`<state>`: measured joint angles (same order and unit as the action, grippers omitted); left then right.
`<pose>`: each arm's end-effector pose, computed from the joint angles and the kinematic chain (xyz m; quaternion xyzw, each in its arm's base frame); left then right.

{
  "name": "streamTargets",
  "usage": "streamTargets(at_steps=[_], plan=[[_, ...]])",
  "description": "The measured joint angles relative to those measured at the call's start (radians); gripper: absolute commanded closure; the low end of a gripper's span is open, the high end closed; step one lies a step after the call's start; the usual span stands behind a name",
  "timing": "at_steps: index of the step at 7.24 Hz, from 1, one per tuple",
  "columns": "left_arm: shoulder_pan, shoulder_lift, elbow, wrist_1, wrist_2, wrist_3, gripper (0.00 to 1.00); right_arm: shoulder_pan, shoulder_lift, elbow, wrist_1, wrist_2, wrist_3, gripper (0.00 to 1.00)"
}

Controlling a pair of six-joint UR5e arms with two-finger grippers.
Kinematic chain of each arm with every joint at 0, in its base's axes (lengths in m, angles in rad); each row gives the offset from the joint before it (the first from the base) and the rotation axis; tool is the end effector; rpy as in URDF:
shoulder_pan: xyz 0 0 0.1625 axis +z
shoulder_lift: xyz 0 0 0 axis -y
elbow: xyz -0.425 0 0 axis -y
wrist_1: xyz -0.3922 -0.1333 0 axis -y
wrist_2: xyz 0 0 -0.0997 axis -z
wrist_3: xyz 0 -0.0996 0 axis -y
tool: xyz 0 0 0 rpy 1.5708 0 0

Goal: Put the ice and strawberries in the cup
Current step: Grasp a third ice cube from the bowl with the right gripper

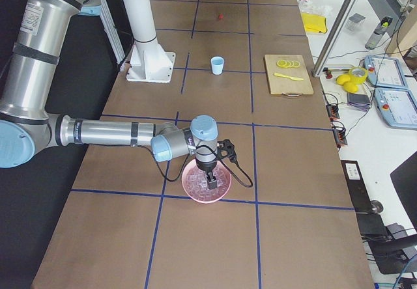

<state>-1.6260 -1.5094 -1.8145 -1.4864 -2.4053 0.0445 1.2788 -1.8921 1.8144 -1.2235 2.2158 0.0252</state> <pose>-0.0851 -0.4614 0.5724 0.0649 0.4020 0.0149 0.9132 -0.0374 -0.3794 0.6464 0.0763 -0.3303 -0.1672 0.9258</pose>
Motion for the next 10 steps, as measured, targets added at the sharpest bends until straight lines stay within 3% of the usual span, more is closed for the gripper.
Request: streamTargets(at_steps=[3, 10], plan=[[0.000, 0.000, -0.011, 0.000, 0.000, 0.000, 0.00, -0.074, -0.003, -0.016, 0.001, -0.009, 0.002, 0.25], [0.000, 0.000, -0.013, 0.000, 0.000, 0.000, 0.00, -0.085, 0.007, -0.052, -0.001, -0.020, -0.006, 0.33]])
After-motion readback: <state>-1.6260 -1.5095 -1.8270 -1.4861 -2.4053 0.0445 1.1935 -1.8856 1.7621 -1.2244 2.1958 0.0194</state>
